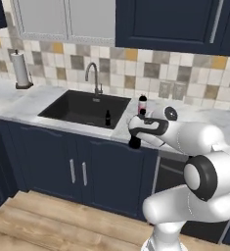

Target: Place the large bottle from the dining counter next to the other large bottle outside the sink, and place the small bottle from the dining counter next to the other small bottle inside the sink.

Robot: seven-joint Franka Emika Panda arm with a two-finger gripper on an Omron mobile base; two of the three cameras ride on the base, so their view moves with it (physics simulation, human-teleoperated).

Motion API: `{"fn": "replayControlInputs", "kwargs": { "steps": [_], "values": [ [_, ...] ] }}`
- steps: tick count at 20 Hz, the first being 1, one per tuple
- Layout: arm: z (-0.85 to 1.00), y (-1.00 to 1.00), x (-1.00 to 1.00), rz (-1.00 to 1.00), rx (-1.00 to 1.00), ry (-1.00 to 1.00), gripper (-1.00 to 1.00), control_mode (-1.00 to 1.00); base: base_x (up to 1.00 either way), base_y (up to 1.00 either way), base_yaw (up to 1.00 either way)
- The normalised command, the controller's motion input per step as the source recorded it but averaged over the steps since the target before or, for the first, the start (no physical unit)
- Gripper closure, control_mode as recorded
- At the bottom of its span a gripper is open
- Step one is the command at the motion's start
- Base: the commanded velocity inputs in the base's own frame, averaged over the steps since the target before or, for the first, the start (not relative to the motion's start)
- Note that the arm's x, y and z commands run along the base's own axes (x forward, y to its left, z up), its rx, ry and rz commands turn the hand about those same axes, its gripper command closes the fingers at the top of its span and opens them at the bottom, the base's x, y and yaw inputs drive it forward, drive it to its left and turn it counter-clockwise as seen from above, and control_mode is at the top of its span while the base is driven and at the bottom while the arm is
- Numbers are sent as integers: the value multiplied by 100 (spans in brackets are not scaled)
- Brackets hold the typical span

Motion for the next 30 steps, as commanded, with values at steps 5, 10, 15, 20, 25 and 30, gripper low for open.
{"fn": "replayControlInputs", "kwargs": {
  "steps": [5, 10, 15, 20, 25, 30],
  "values": [
    [0, 0, 0, 0, 0, 0, 100, 100, 49, 42, -29],
    [0, 0, 0, 0, 0, 0, 100, 100, 43, 24, -26],
    [0, 0, 0, 0, 0, 0, 100, 100, 38, 15, -27],
    [0, 0, 0, 0, 0, 0, 100, 100, 37, 31, -26],
    [0, 0, 0, 0, 0, 0, 100, 100, 47, 44, -24],
    [0, 0, 0, 0, 0, 0, 100, 100, 53, 30, -21]
  ]
}}
